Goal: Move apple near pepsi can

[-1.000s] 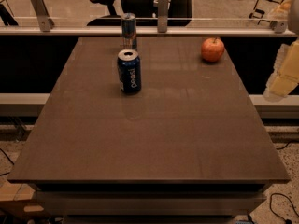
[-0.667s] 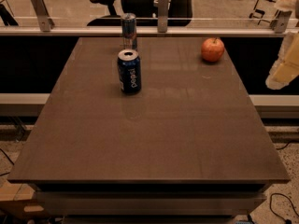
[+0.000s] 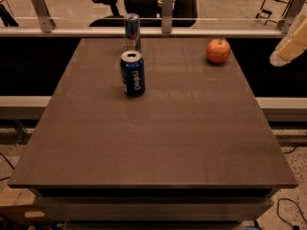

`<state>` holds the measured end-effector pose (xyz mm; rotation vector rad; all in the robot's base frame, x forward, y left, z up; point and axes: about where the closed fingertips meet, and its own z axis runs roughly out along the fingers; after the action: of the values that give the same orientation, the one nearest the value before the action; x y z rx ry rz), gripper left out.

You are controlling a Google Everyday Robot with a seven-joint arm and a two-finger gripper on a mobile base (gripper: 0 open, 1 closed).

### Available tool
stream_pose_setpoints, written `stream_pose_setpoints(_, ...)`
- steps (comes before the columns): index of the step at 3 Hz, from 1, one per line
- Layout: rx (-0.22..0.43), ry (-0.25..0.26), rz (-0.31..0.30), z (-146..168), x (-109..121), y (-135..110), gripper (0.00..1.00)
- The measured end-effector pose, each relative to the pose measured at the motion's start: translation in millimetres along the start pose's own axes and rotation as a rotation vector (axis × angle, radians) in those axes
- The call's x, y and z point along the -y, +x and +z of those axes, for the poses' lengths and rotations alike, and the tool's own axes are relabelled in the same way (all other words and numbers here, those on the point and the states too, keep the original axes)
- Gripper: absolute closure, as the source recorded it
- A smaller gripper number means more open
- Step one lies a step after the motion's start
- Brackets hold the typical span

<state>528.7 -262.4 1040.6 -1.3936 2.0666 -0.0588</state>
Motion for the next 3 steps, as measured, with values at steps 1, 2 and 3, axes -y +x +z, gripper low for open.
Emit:
stream_pose_setpoints(1, 0.081, 0.011, 0.064, 13, 20, -3, 0.00)
stream_pose_setpoints(2, 0.121, -0.007, 0.118, 40, 33, -5, 0.00)
stream_pose_setpoints(3, 0.147, -0.032, 0.171, 74, 40, -5, 0.00)
